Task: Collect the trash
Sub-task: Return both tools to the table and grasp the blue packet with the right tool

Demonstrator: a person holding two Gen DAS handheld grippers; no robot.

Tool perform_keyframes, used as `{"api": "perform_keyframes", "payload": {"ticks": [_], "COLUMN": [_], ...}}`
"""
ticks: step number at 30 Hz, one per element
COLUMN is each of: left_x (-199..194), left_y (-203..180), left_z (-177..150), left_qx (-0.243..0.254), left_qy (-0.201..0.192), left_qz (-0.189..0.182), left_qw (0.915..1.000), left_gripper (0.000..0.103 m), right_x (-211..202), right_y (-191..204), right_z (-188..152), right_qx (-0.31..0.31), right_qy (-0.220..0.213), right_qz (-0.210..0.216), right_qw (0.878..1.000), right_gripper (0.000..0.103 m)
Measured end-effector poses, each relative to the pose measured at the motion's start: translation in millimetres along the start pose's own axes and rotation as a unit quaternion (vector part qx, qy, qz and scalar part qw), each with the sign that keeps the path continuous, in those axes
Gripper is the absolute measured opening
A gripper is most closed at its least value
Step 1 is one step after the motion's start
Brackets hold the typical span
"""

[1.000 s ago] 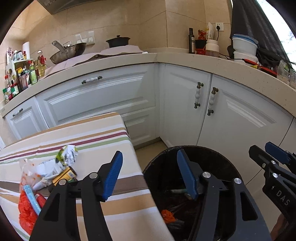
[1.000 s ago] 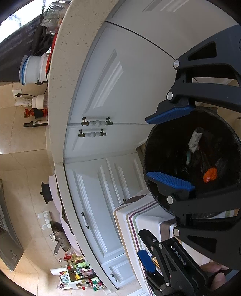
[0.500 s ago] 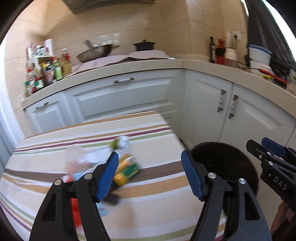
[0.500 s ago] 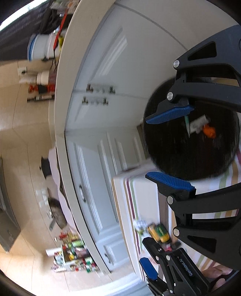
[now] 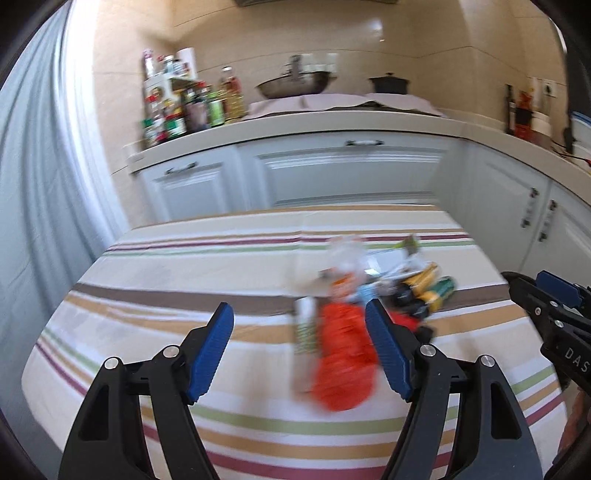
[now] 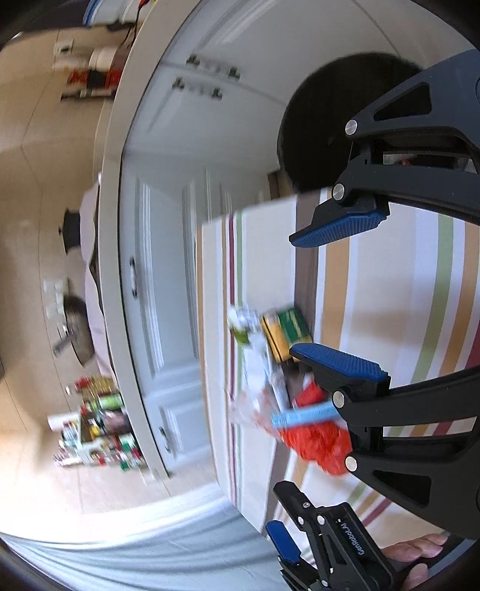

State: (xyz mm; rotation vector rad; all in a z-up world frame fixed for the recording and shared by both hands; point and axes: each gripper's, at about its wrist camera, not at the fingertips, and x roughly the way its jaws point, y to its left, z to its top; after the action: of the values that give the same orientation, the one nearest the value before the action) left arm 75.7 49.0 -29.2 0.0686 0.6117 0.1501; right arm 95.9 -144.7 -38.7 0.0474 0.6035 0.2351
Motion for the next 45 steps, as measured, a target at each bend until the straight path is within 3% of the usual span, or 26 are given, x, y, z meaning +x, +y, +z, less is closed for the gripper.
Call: {"api": "perform_keyframes", "payload": {"ticks": [9, 15, 32, 36, 45], "left_x": [9, 14, 27, 30, 30], "left_y": [48, 70, 108, 112, 106], "left_z": [-15, -24, -35, -37, -36], "left_qx": [-0.031, -0.048, -0.081, -0.082, -0.079], "left_qy": [0.021, 0.032, 0.053, 0.058, 0.063], "left_qz": [0.034, 0.044, 0.066, 0.070, 0.063], "left_qw": [0.9987, 0.9974, 0.9931, 0.9925, 0.9929], "left_gripper": [0.072, 0.072, 0.072, 0.072, 0.072], "right_x": [20, 38, 75, 79, 66], "right_y": [50, 76, 102, 104, 104], "right_z": [-2, -8, -19, -20, -18], "right_qx": [-0.039, -0.065, -0.096, -0.099, -0.111], "right_qy": [0.029, 0.063, 0.136, 0.147, 0.122], "right_qz": [0.037, 0.051, 0.051, 0.054, 0.048], "right_qw": [0.998, 0.995, 0.985, 0.983, 0.985], "right_gripper": [0.051, 0.039, 0.033, 0.022, 0.022]}}
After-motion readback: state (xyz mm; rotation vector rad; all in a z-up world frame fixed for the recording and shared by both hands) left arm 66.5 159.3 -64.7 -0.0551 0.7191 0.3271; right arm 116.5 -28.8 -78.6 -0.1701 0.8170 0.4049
